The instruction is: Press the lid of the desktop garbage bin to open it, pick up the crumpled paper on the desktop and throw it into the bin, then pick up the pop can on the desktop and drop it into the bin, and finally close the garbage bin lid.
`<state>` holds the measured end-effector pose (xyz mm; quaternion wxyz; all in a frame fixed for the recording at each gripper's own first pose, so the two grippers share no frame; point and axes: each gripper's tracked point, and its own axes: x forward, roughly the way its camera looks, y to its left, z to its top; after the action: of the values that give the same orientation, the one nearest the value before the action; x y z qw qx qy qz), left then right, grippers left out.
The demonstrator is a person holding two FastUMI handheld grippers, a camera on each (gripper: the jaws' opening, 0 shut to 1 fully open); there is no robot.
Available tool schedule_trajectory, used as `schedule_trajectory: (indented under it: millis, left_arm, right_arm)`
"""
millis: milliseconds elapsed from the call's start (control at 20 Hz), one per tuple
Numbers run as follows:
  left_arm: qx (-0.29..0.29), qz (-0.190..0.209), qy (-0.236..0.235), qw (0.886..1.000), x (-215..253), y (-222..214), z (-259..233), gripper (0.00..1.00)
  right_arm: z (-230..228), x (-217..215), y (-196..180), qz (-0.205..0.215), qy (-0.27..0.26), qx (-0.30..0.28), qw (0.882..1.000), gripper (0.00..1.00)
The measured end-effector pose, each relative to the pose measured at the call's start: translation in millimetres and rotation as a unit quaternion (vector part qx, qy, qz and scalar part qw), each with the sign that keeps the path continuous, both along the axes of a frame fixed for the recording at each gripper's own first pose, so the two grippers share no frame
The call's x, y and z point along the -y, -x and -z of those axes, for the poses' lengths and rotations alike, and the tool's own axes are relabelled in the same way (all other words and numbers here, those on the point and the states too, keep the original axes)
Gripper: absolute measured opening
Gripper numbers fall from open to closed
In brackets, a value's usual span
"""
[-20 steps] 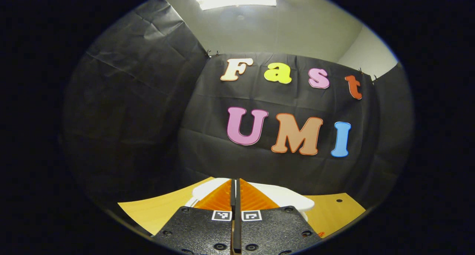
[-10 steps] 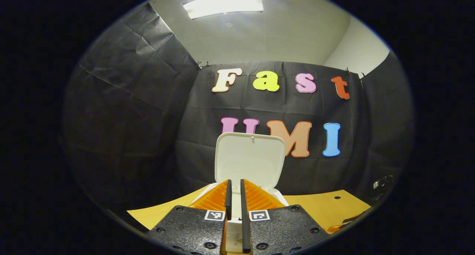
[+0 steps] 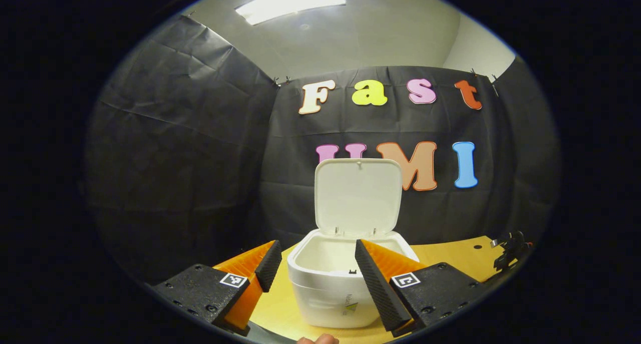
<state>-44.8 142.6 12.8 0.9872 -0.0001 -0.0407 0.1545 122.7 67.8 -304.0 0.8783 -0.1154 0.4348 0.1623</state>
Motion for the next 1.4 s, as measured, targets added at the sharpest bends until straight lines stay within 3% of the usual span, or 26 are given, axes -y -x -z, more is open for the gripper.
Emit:
schedule_trajectory:
  millis: [150,300,400,550,600,800,850,950,1100,1200,1400]
  left_arm:
    - [-0.005,-0.021,-0.01,1.0,-10.4,9.0,0.1,0.88]
    - [-0.016,-0.039,-0.022,0.999,-20.2,17.1,4.7,0.88]
    - [-0.027,-0.048,-0.02,0.998,-24.7,19.6,13.1,0.88]
    - [-0.032,-0.057,-0.013,0.998,-28.5,22.8,16.2,0.88]
    - [-0.031,-0.058,-0.012,0.998,-30.1,23.3,15.3,0.88]
    - [-0.027,-0.057,-0.013,0.998,-32.6,25.8,14.8,0.88]
    - [-0.027,-0.057,-0.013,0.998,-33.7,26.1,14.0,0.88]
    - [-0.025,-0.055,-0.011,0.998,-34.0,26.2,15.3,0.88]
    - [-0.027,-0.051,-0.005,0.998,-35.6,25.8,18.8,0.88]
    - [-0.028,-0.048,-0.002,0.998,-36.6,27.4,20.9,0.88]
    - [-0.029,-0.049,0.005,0.998,-42.0,32.5,23.7,0.89]
  right_arm:
    - [10.2,-0.7,-5.9,0.019,-0.006,-0.028,0.999,0.83]
    - [11.3,3.8,-9.6,0.029,0.0,-0.029,0.999,0.54]
    - [11.9,5.8,-8.8,0.024,0.009,-0.031,0.999,0.41]
    - [9.5,7.4,-11.9,0.023,0.008,-0.025,0.999,0.35]
    - [8.3,8.8,-12.8,0.021,0.01,-0.027,0.999,0.28]
    - [3.1,11.6,-15.6,0.006,0.017,-0.012,1.0,0.23]
    - [0.3,8.7,-17.0,0.0,0.017,-0.002,1.0,0.17]
    - [-13.9,3.1,-22.6,-0.013,0.007,0.018,1.0,0.18]
    - [-60.7,-9.6,-27.5,-0.042,-0.011,0.056,0.998,0.18]
    - [-116.4,-29.8,-27.3,-0.072,-0.03,0.089,0.993,0.18]
    - [-255.8,-60.6,-10.5,-0.157,-0.084,0.16,0.971,0.18]
